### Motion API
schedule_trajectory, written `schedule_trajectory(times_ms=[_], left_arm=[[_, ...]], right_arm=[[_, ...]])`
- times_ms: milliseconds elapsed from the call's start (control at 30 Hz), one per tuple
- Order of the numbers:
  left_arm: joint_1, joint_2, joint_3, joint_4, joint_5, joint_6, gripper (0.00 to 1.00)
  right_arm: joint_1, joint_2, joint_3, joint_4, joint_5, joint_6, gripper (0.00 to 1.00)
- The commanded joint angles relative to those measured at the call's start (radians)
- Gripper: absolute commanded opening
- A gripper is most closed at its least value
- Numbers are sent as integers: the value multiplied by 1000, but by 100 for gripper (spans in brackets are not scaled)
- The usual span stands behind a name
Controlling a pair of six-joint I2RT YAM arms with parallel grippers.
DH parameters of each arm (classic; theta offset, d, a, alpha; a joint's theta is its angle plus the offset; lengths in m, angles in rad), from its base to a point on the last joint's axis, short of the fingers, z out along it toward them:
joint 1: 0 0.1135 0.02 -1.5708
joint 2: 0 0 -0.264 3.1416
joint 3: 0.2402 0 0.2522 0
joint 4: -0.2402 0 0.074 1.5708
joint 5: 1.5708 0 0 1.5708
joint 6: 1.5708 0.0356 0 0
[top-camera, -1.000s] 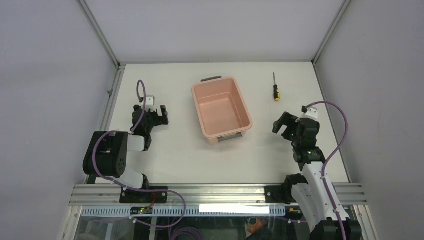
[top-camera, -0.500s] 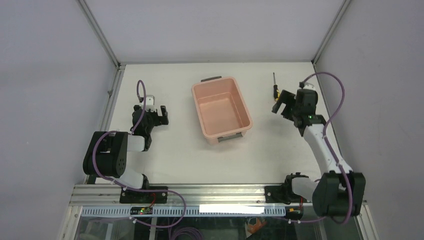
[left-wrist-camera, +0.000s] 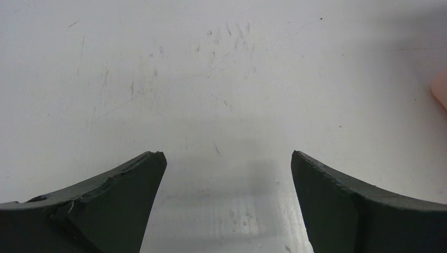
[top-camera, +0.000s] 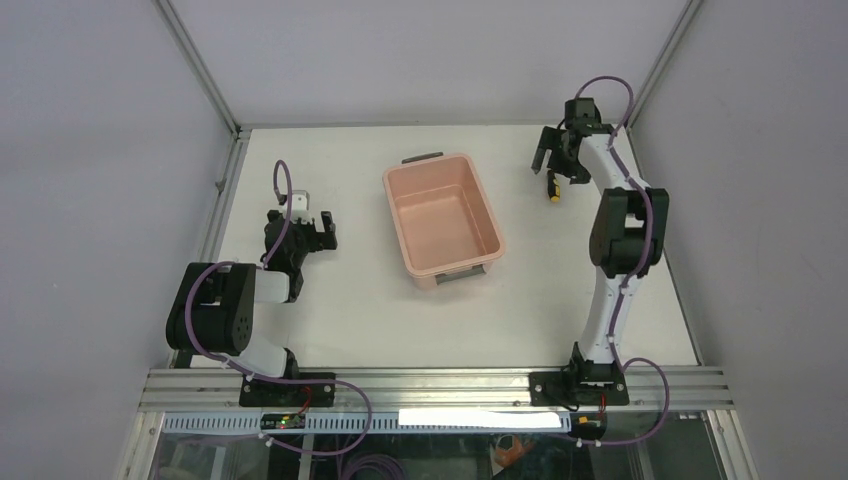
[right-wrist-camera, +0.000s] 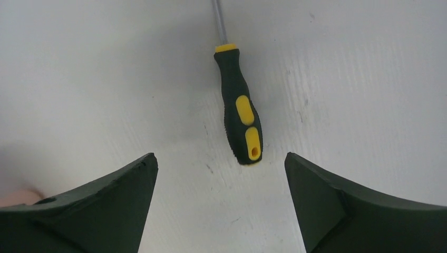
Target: Put the screwdriver in the bin
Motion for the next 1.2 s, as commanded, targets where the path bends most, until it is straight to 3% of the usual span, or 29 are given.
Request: schedule_trajectory(times_ms=[0, 200, 333, 567, 733, 1000, 1167], left_arm=[[-6, -24, 15, 26, 12, -18, 99], [-7, -24, 15, 26, 13, -18, 99], [-6, -24, 15, 26, 13, -18, 99], [-7, -24, 15, 26, 13, -18, 99], [-7, -25, 15, 26, 13, -18, 99], [-7, -24, 15, 26, 13, -18, 99], [-6, -24, 15, 26, 14, -18, 99]], right_arm=[[-6, 151, 196, -168, 29, -63, 93], [-8, 301, 332, -197, 29, -83, 86], [-8, 374, 374, -208, 40, -97, 75], [-9, 373, 404, -228, 23, -125, 25], [-8, 243, 389, -270, 13, -123, 3], [1, -26, 305, -371, -2, -52, 0], [96, -163, 291, -441, -32, -64, 0]])
